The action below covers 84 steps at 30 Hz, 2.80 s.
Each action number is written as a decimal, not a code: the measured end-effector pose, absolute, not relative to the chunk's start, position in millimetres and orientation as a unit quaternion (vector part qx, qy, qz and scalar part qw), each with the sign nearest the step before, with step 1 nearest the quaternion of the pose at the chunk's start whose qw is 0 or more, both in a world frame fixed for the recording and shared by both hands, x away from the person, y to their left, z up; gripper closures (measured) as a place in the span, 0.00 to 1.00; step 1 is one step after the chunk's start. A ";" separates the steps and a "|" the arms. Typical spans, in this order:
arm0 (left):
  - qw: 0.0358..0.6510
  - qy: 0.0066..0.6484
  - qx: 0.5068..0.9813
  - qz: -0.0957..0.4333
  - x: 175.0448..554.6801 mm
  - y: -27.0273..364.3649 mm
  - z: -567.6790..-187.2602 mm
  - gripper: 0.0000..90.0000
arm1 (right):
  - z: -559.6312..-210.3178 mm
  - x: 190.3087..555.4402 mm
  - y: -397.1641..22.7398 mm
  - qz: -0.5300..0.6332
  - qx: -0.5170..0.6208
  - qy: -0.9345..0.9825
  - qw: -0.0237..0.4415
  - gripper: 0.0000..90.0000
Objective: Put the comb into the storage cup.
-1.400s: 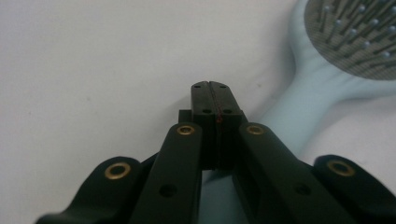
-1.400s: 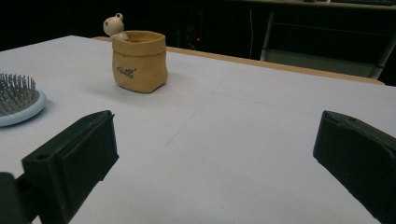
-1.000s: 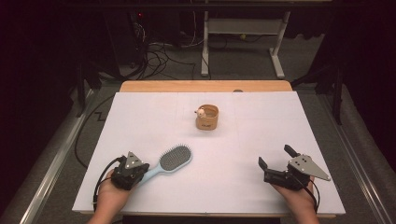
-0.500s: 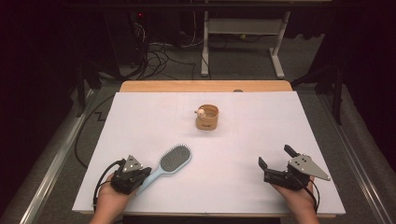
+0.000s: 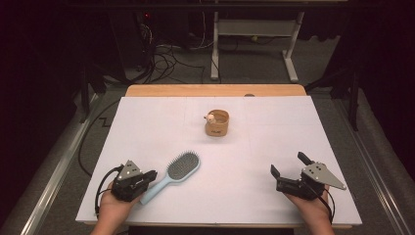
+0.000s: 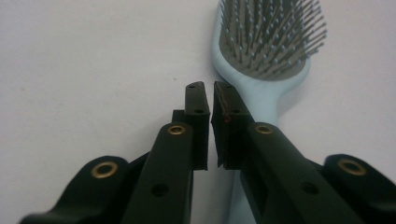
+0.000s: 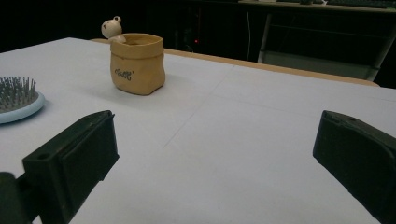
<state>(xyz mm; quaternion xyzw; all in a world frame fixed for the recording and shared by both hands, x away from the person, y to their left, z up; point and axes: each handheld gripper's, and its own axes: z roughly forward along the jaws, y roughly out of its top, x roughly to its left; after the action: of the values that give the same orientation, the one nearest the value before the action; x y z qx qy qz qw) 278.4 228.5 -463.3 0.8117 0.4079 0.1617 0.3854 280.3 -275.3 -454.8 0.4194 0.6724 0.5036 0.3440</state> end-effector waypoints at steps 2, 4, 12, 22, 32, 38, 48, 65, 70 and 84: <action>0.400 0.409 0.803 0.168 278.1 232.3 -461.4 0.86 | -455.1 280.5 -275.3 0.503 0.419 0.673 0.344 0.00; 0.420 0.410 0.791 0.175 277.5 237.3 -459.1 0.82 | -455.1 280.5 -275.3 0.503 0.420 0.673 0.344 0.00; 0.452 0.409 0.770 0.190 276.0 245.6 -452.6 0.58 | -455.3 280.6 -275.4 0.503 0.420 0.673 0.344 0.00; 0.470 0.396 0.761 0.208 273.2 245.0 -449.6 0.39 | -455.3 280.5 -275.4 0.502 0.420 0.673 0.345 0.01; 0.483 0.384 0.756 0.216 272.9 244.7 -449.3 0.27 | -455.3 280.5 -275.7 0.502 0.421 0.672 0.345 0.01; 0.486 0.385 0.758 0.201 276.9 243.9 -452.2 0.18 | -455.5 280.6 -275.8 0.503 0.421 0.671 0.345 0.00; 0.497 0.385 0.753 0.193 282.3 243.4 -455.5 0.00 | -455.5 280.3 -275.1 0.503 0.419 0.672 0.345 0.00; 0.485 0.379 0.761 0.204 283.9 235.2 -447.6 0.00 | -454.0 275.3 -270.4 0.504 0.412 0.678 0.343 0.00; 0.483 0.376 0.764 0.202 285.2 231.9 -448.4 0.00 | -453.9 273.3 -269.7 0.505 0.407 0.677 0.347 0.00; 0.462 0.367 0.785 0.187 292.3 218.1 -437.9 0.00 | -455.9 273.6 -273.9 0.508 0.416 0.672 0.342 0.00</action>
<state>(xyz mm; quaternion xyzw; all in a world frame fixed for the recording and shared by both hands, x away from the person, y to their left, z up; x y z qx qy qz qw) 292.3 218.1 -437.9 0.7854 0.3669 0.1869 0.4621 273.6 -273.9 -455.9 0.4162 0.6724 0.5077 0.3418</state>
